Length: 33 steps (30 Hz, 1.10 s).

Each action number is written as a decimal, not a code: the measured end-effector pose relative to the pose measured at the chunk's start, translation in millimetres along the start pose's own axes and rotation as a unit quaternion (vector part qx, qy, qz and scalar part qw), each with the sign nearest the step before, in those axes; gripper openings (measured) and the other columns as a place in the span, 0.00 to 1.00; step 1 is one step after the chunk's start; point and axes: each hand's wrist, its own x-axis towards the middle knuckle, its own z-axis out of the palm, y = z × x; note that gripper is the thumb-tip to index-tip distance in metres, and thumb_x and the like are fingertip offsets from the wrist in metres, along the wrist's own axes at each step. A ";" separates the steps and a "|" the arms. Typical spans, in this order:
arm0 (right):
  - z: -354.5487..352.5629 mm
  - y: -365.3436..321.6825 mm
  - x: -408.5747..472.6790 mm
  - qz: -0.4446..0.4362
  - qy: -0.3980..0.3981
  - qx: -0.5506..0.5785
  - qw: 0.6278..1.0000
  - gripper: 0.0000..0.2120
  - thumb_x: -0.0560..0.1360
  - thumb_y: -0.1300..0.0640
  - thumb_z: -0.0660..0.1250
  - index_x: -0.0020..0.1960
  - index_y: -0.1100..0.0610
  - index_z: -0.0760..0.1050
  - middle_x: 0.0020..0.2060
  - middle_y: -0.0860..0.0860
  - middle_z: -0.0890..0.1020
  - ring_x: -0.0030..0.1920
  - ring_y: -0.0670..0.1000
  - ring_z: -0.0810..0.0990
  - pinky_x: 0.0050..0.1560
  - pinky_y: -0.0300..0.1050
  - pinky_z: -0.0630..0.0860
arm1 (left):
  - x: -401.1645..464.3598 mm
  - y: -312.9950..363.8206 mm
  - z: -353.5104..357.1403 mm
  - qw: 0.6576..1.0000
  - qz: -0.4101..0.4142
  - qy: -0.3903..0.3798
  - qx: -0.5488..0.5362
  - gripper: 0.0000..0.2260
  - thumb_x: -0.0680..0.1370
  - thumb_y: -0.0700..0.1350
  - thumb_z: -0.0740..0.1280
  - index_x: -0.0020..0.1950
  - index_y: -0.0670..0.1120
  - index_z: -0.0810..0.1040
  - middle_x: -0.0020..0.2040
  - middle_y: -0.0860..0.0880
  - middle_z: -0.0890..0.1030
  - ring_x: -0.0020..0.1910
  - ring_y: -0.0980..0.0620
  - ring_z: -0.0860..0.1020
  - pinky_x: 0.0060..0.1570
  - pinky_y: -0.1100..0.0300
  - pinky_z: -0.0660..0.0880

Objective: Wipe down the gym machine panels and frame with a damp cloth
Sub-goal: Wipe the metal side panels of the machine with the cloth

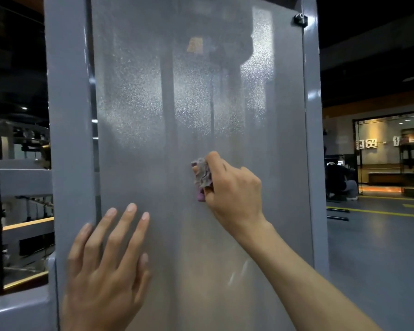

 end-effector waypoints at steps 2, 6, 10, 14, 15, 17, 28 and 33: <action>-2.6 16.1 -2.3 0.003 0.006 -0.020 1.000 0.22 0.57 0.50 0.75 0.46 0.54 0.71 0.31 0.49 0.78 0.28 0.57 0.77 0.28 0.43 0.62 | -0.7 -0.1 1.1 1.000 0.001 0.006 0.003 0.25 0.79 0.46 0.63 0.76 0.45 0.74 0.78 0.43 0.71 0.75 0.39 0.70 0.73 0.38 0.66; -10.7 57.2 -10.2 0.075 0.022 -0.052 0.996 0.18 0.63 0.49 0.69 0.48 0.56 0.69 0.30 0.52 0.78 0.24 0.62 0.74 0.30 0.41 0.57 | -0.8 0.8 1.3 1.000 -0.001 0.008 0.005 0.25 0.79 0.46 0.63 0.76 0.45 0.74 0.78 0.44 0.71 0.75 0.39 0.70 0.74 0.38 0.65; -6.0 46.3 -8.8 0.070 0.015 -0.044 0.996 0.27 0.59 0.52 0.79 0.48 0.56 0.66 0.30 0.52 0.77 0.24 0.61 0.73 0.31 0.41 0.55 | -0.8 0.7 1.8 1.000 -0.001 0.008 0.000 0.25 0.79 0.46 0.62 0.76 0.45 0.74 0.78 0.44 0.71 0.75 0.39 0.70 0.74 0.38 0.65; -5.3 40.4 -7.7 0.017 0.010 -0.069 0.997 0.27 0.52 0.53 0.84 0.44 0.59 0.74 0.30 0.50 0.78 0.25 0.58 0.74 0.32 0.40 0.54 | -0.4 0.4 1.2 1.000 -0.002 0.002 -0.008 0.24 0.80 0.47 0.61 0.76 0.45 0.74 0.78 0.44 0.71 0.75 0.39 0.70 0.73 0.38 0.65; -6.8 47.9 -9.6 0.024 0.009 -0.068 0.997 0.27 0.54 0.52 0.83 0.45 0.58 0.73 0.30 0.50 0.78 0.25 0.59 0.74 0.32 0.40 0.55 | -0.3 -0.1 1.0 1.000 -0.001 0.001 -0.010 0.24 0.80 0.47 0.61 0.76 0.45 0.74 0.78 0.44 0.71 0.75 0.39 0.70 0.73 0.37 0.65; -10.5 66.2 -14.9 0.054 0.006 -0.064 0.996 0.23 0.61 0.48 0.75 0.48 0.56 0.68 0.30 0.52 0.78 0.25 0.61 0.75 0.31 0.41 0.56 | -0.3 -0.6 0.9 1.000 -0.002 -0.001 -0.016 0.24 0.80 0.47 0.62 0.76 0.45 0.74 0.78 0.44 0.71 0.75 0.39 0.70 0.73 0.37 0.65; -12.3 68.4 -17.4 0.021 -0.019 -0.068 0.997 0.24 0.57 0.54 0.81 0.46 0.60 0.75 0.29 0.52 0.77 0.26 0.61 0.75 0.30 0.41 0.57 | -1.4 -2.1 2.4 1.000 -0.005 -0.003 -0.031 0.24 0.80 0.47 0.62 0.77 0.45 0.74 0.78 0.44 0.71 0.75 0.38 0.70 0.72 0.36 0.66; -15.8 89.6 -22.1 0.089 -0.005 -0.038 0.995 0.17 0.66 0.48 0.66 0.48 0.57 0.67 0.31 0.54 0.78 0.26 0.63 0.76 0.28 0.44 0.60 | -2.1 -2.2 3.1 1.000 -0.006 0.000 -0.022 0.25 0.80 0.47 0.62 0.77 0.45 0.73 0.78 0.44 0.71 0.76 0.39 0.70 0.72 0.36 0.67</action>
